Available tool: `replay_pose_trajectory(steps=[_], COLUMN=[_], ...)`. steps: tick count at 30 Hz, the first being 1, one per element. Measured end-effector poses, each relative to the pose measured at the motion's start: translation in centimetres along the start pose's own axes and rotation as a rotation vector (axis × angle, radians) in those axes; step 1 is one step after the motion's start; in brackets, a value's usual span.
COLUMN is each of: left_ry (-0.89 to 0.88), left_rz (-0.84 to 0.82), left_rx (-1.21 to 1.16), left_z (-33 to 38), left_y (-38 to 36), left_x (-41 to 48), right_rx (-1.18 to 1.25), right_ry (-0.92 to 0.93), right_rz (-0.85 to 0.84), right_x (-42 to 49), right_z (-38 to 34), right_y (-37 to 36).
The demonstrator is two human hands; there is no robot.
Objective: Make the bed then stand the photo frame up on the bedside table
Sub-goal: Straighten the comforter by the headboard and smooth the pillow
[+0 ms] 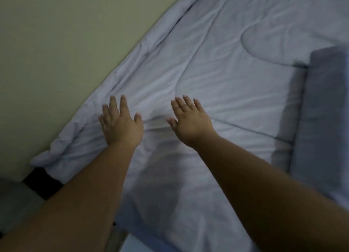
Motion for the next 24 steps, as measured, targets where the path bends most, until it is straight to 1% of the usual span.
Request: replay_pose_trajectory(steps=[4,10,13,16,19,21,24], left_ry=[-0.099,-0.285,-0.382,-0.479,-0.573,-0.604,-0.544], left_rz=[-0.032,-0.091,-0.141,-0.2,-0.25,-0.288,-0.317], left_rx=[-0.072,-0.171,-0.229,-0.27,-0.264,-0.225,-0.146], left_z=[11.7,30.7,39.7,47.3,51.9,53.1,52.4], left_y=[0.0,-2.0,-3.7,-5.7,-8.2,-10.2,-12.7], left_x=[-2.3,-7.6,-11.4,-15.5,-18.6,-19.4,-18.9], right_rx=[-0.047,-0.089,-0.116,-0.118,-0.099,-0.082,-0.012], right_ry=[-0.08,-0.312,-0.448,-0.602,-0.773,-0.878,-1.02], right_rz=[0.051,0.131,0.167,0.15,0.146,0.144,0.1], right_x=[-4.4,-12.9,-17.9,-23.0,-27.4,-29.8,-32.0], right_z=[10.1,27.1,35.3,42.4,47.6,49.8,51.9], right_y=[5.3,12.0,13.8,14.0,12.7,11.3,8.7])
Point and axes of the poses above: each hand's wrist, its own x-axis towards the middle knuckle, its own y-axis out of the back of the hand, z = x × y, the point moved 3 cm from there along x, towards the middle knuckle, and after that the axes turned 7 degrees about -x, right-handed, at the moved point
